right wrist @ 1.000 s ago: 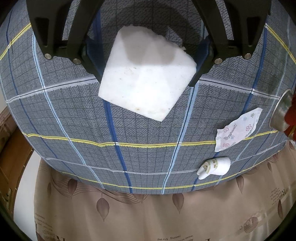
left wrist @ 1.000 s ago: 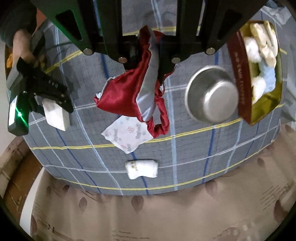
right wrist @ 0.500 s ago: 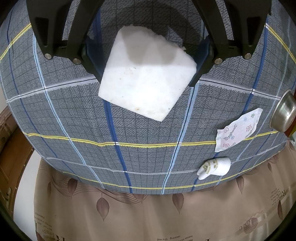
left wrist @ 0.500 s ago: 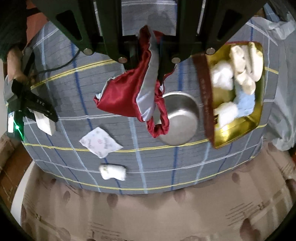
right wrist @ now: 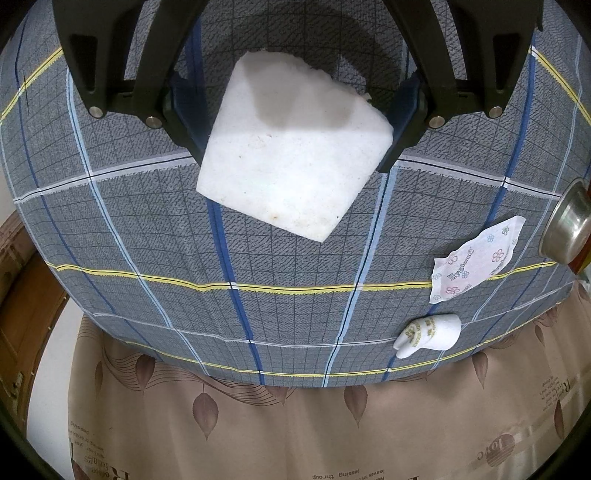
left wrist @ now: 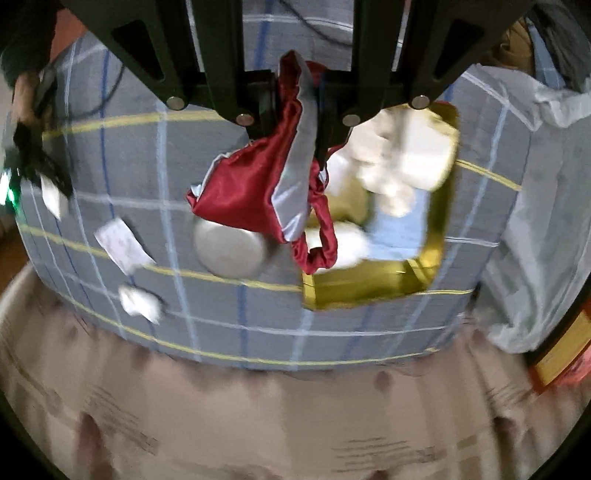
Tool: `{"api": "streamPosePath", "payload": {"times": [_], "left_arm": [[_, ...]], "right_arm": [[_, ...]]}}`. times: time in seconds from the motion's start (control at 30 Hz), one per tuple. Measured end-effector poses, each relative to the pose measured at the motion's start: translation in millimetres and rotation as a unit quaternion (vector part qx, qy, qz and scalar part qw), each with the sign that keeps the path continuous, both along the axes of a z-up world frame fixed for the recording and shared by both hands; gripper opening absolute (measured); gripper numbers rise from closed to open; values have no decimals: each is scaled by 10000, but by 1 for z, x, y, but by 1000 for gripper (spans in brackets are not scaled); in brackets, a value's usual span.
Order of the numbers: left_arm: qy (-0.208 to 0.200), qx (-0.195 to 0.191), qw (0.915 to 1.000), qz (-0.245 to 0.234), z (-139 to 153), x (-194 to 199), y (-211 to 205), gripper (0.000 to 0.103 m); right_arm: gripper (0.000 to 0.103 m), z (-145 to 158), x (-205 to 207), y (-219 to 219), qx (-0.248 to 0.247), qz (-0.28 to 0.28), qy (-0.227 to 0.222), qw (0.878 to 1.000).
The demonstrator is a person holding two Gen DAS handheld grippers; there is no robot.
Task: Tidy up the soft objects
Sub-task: 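Carry the red-and-white bag over the gold tray with the left gripper, then open the left gripper to drop the bag into the tray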
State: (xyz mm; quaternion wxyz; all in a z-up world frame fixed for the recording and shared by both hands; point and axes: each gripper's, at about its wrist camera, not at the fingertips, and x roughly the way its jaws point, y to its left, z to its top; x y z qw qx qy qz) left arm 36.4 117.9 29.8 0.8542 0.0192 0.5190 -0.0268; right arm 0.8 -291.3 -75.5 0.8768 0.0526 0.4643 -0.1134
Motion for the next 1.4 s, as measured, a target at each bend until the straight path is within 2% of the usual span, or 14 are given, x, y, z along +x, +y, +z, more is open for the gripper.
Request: {"api": "streamPosePath", "payload": {"times": [0.2,0.53,0.67,0.73,0.9,1.0,1.2,1.4], "left_arm": [[-157,30,9989,451,10,36,44,14],[49,33,9958,909,-21,101,82,15],[166,-31,9953,951,-34,117,83,18],[230,57,9954,924,-39,121,80,25],[366,86,9958,840,-48,126,76,33],[373,72,9962,778,-48,126,75,47],[291,-30,9972,693,-36,114,75,49],[-114,111,9983,556,-16,77,67,49]], "right_arm": [[82,0,0,0,-4,1,3,10000],[82,-1,-1,-1,2,0,3,10000],[82,-1,0,0,-8,1,5,10000],[82,-1,0,-1,-16,1,5,10000],[82,-1,0,0,-15,1,5,10000],[82,-1,0,0,-15,1,6,10000],[82,-1,0,0,-22,2,7,10000],[82,-1,0,0,-8,0,4,10000]]}}
